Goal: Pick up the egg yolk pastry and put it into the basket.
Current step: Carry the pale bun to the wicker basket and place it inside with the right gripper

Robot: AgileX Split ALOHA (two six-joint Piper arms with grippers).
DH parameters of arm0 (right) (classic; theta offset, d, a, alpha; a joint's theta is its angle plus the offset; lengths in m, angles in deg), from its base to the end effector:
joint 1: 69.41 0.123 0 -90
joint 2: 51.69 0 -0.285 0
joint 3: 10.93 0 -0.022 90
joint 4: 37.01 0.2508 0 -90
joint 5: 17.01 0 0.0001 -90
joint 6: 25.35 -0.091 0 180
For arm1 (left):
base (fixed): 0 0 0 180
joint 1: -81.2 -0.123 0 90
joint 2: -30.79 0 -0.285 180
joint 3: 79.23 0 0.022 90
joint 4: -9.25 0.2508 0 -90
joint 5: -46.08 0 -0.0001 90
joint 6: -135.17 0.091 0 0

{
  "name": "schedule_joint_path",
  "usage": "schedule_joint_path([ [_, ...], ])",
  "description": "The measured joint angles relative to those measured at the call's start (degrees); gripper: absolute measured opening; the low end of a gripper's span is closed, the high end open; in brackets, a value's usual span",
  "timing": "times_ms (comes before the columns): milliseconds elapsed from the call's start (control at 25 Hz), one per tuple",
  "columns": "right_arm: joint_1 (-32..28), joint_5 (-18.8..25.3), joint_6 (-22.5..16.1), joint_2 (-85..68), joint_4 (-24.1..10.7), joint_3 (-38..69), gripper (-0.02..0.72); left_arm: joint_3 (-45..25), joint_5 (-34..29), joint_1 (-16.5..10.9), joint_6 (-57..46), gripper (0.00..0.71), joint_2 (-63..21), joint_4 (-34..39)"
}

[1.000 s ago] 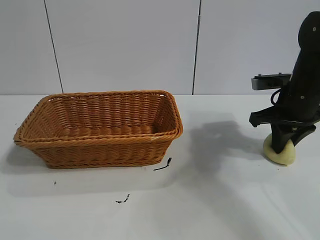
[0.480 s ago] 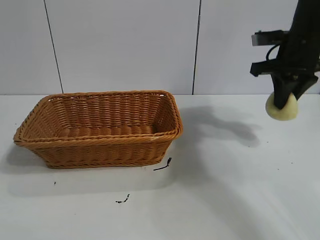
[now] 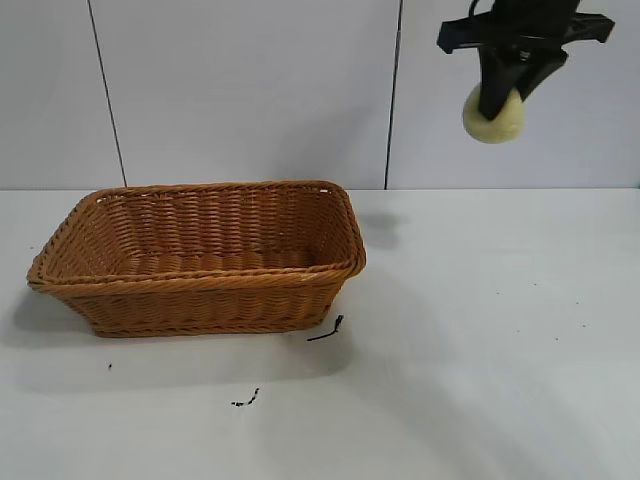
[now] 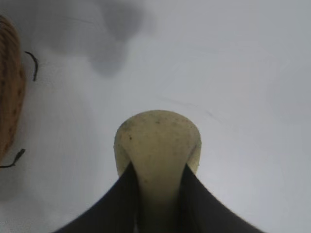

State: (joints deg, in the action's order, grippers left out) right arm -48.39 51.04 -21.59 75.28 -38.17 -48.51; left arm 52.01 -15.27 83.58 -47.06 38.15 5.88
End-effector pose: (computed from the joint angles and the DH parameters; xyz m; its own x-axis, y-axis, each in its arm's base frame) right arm 0.4270 0.1622 0.2913 -0.8340 -0.3988 -0.3814 -0.4140 0.9091 -0.0454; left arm -0.0063 -0.0044 0.2756 -0.4651 -0.0477 -0.8840 0.0561 0.9949 -0.0833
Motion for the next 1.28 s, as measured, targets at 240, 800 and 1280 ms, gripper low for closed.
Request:
schedule_joint_path([
  [240, 9.33, -6.18, 0.11, 0.58, 0.03, 0.00, 0.117, 0.00, 0.00, 0.00, 0.00, 0.695, 0.00, 0.00],
  [800, 14.73, -15.45, -1.74, 16.87, 0.33, -0.20, 0.117, 0.00, 0.00, 0.00, 0.00, 0.695, 0.00, 0.00],
  [1280, 14.73, -15.96, -1.54, 16.14, 0.21, -0.20, 0.511, 0.00, 0.00, 0.00, 0.00, 0.695, 0.00, 0.00],
])
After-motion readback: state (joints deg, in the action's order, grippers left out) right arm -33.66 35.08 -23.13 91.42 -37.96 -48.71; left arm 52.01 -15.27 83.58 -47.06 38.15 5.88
